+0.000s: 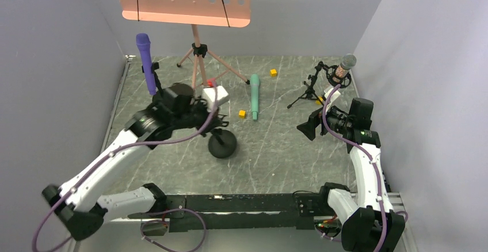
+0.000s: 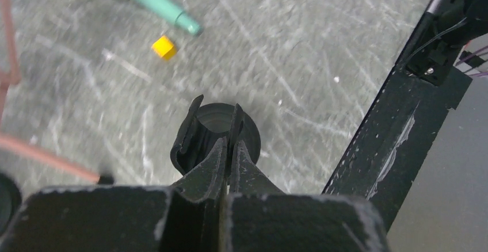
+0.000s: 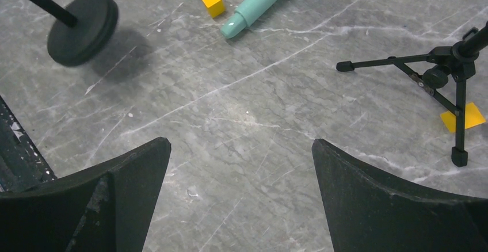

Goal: Attach the microphones to the stand

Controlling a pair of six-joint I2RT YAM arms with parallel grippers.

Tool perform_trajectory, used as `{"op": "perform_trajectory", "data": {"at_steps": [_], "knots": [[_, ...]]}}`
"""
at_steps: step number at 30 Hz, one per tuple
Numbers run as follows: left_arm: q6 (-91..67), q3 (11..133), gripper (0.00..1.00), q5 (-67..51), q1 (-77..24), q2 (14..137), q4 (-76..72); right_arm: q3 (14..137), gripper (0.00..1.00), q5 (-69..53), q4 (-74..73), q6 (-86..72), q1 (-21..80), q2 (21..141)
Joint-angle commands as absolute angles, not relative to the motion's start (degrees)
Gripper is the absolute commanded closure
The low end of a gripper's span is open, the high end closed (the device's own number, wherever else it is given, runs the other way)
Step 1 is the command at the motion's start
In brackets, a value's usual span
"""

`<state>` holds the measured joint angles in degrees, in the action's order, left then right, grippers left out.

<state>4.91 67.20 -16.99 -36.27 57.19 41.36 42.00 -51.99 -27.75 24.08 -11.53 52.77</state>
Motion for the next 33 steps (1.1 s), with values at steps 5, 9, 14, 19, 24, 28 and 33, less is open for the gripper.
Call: {"op": "perform_trajectory", "data": {"at_steps": [5,9,14,19,24,28,33], "knots": [[7.97,78.04,1.0,-10.09,-48.41,73.17,29.03,43.15,0.0,-50.72,-25.88,25.64,-11.25,53.17],[8.0,79.23,1.0,-10.28,-50.66,77.38,27.79,43.0,0.0,-50.37,-25.75,25.72,-11.17,53.58],[6.01,79.71,0.73,-7.93,-52.97,79.92,27.93,42.98,0.0,-50.11,-25.75,25.75,-11.15,54.3],[2.31,78.93,0.38,-7.62,-53.26,78.98,26.03,42.68,0.0,-49.93,-25.49,25.75,-11.16,54.96],[1.52,77.14,0.26,-5.97,-53.31,74.35,23.69,42.47,0.0,-49.83,-25.32,25.74,-11.17,55.63],[2.02,70.0,0.06,-0.74,-51.96,66.05,20.44,41.98,0.0,-51.12,-24.74,26.06,-11.12,55.43],[-10.93,53.12,0.01,-19.83,-31.67,51.26,11.38,41.02,0.0,-55.49,-22.8,27.11,-9.95,54.8]]}}
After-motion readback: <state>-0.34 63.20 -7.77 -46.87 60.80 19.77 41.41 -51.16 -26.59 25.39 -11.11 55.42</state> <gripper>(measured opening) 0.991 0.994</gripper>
